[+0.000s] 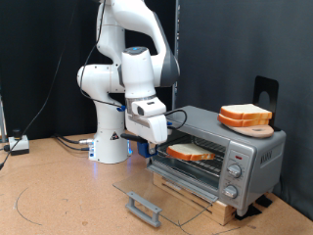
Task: Make a piece of toast with the oven
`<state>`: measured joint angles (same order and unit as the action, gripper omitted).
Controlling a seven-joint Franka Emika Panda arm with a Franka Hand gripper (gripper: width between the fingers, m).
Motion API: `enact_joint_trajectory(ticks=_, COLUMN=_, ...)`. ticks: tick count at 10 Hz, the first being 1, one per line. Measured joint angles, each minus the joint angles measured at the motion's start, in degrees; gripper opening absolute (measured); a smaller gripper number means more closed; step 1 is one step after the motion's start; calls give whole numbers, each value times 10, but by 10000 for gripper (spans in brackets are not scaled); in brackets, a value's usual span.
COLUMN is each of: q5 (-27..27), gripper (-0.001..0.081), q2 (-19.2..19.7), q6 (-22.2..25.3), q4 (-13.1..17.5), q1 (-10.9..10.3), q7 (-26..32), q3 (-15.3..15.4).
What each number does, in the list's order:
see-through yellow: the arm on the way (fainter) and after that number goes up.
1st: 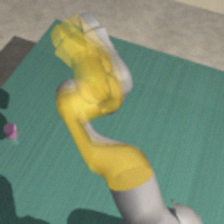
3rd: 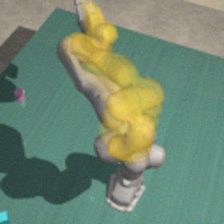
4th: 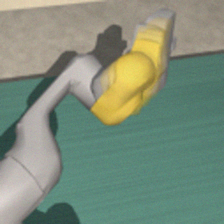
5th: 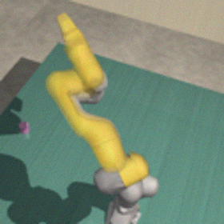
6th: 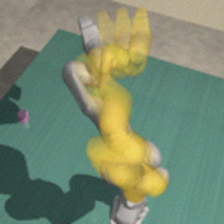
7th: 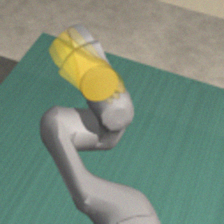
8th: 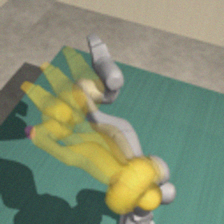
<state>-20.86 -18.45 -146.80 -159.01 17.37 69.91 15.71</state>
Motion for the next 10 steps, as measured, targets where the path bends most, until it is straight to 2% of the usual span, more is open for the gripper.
enact_joint_trajectory(ticks=2, q5=0, gripper=395, q2=-1, q6=15, q4=3, q1=7, q7=14, q3=-10)
enact_joint_trajectory(ticks=5, q5=0, gripper=395, q2=-2, q6=39, q4=4, q1=4, q7=16, q3=-9)
enact_joint_trajectory(ticks=10, q5=-26, gripper=395, q2=-2, q6=40, q4=-1, q1=-25, q7=-23, q3=32)
